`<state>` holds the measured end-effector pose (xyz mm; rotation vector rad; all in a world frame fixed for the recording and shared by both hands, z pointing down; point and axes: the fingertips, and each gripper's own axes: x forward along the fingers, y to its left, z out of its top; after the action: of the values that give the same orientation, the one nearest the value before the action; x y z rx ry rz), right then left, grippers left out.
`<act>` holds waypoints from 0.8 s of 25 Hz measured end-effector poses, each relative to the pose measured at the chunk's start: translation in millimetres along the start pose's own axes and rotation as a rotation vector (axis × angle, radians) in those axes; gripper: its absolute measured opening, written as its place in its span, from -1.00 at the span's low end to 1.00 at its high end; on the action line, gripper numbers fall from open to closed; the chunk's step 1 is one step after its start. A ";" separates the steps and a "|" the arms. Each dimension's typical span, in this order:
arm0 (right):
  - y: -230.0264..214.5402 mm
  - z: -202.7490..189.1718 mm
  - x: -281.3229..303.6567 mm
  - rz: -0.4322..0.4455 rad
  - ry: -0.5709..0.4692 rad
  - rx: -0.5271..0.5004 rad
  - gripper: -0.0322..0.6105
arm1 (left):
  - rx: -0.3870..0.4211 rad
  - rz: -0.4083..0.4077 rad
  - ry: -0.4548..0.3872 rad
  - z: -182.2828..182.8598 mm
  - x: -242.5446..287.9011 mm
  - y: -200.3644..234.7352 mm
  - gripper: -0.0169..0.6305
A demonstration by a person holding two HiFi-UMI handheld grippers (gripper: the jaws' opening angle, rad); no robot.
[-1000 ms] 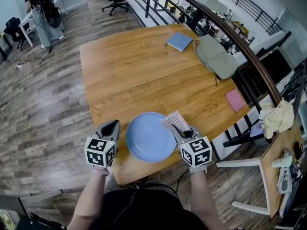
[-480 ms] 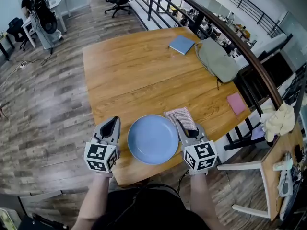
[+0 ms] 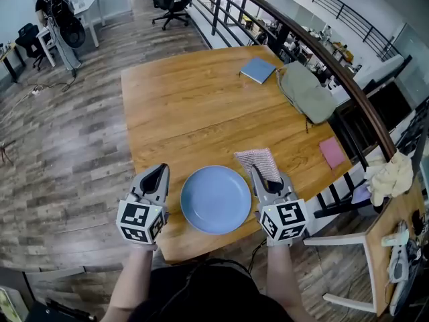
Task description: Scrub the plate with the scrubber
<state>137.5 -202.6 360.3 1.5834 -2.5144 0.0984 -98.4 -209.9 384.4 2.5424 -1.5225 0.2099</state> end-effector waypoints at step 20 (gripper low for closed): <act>9.5 39.3 -8.9 0.038 -0.145 -0.018 -0.67 | -0.021 0.001 -0.038 17.2 -9.6 -1.8 -0.96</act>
<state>128.5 -196.2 320.4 1.5903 -2.6461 -0.0364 -100.7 -204.5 365.5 2.5435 -1.5306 0.1461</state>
